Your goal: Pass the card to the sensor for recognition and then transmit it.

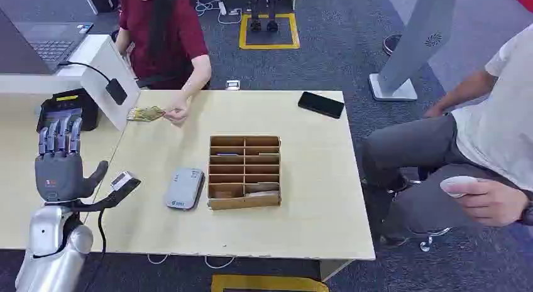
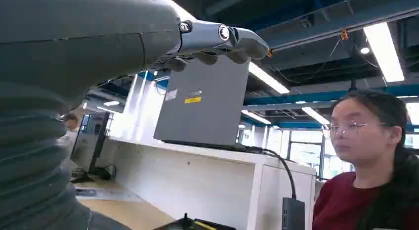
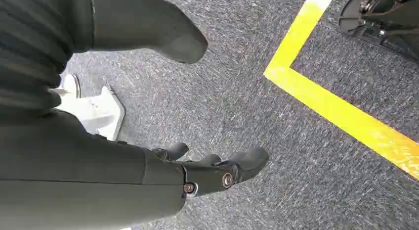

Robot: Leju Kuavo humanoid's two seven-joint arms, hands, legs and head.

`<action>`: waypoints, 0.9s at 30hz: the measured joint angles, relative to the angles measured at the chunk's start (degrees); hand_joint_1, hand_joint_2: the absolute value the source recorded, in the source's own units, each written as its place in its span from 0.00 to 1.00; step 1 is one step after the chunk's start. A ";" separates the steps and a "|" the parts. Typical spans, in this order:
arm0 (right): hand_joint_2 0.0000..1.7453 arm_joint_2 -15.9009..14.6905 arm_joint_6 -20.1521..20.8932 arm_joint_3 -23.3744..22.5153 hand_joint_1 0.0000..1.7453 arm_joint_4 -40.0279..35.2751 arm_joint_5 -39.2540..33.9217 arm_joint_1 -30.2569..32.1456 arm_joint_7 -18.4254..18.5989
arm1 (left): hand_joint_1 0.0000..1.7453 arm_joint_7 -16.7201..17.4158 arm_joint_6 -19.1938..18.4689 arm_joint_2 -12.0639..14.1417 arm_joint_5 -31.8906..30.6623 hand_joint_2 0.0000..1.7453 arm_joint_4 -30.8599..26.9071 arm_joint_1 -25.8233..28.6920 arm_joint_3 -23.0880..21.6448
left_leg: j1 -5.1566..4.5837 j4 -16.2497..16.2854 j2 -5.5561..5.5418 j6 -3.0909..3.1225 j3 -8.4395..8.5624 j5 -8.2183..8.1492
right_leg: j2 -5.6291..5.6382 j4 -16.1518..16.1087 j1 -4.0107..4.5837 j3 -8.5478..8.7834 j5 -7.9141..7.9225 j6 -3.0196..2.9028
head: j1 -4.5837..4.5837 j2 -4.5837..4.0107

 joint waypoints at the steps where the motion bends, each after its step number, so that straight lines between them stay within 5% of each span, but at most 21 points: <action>1: 1.00 0.07 0.15 -0.07 0.00 0.02 0.02 -0.01 0.04 | 0.00 0.22 0.00 -0.19 -0.11 1.00 0.28 -0.18 0.00 | 0.00 0.00 0.00 0.00 -0.01 0.00 | 0.00 0.00 0.00 0.00 0.00 0.00 | 0.02 0.00; 11: 1.00 0.48 1.03 -0.28 0.00 0.18 1.53 0.03 2.01 | 0.00 1.86 2.19 -1.57 0.02 1.00 4.46 -1.97 0.00 | 0.01 0.00 0.00 0.00 -0.01 0.00 | 0.00 0.00 -0.01 0.01 0.01 -0.01 | -0.02 0.00; 25: 1.00 0.48 0.94 -1.07 0.00 0.33 2.54 0.02 1.77 | 0.01 -0.20 -0.68 -2.16 2.89 1.00 6.51 -1.47 0.00 | 0.01 0.00 0.00 0.00 -0.03 0.00 | -0.01 0.00 -0.01 0.00 0.01 -0.01 | -0.02 0.00; 26: 1.00 0.48 0.94 -1.14 0.00 0.33 2.54 0.02 1.77 | 1.00 -0.20 -0.68 -2.16 2.91 1.00 6.58 -1.47 0.00 | 0.01 0.00 0.00 0.00 -0.03 0.00 | -0.01 0.00 -0.01 0.00 0.01 -0.01 | -0.02 0.00; 27: 1.00 0.48 0.94 -1.20 0.00 0.33 2.54 0.03 1.77 | 1.00 -0.20 -0.81 -2.19 3.00 1.00 6.71 -1.47 0.00 | 0.01 0.00 0.00 0.00 -0.03 0.00 | -0.01 0.00 -0.01 0.00 0.01 -0.01 | -0.02 0.00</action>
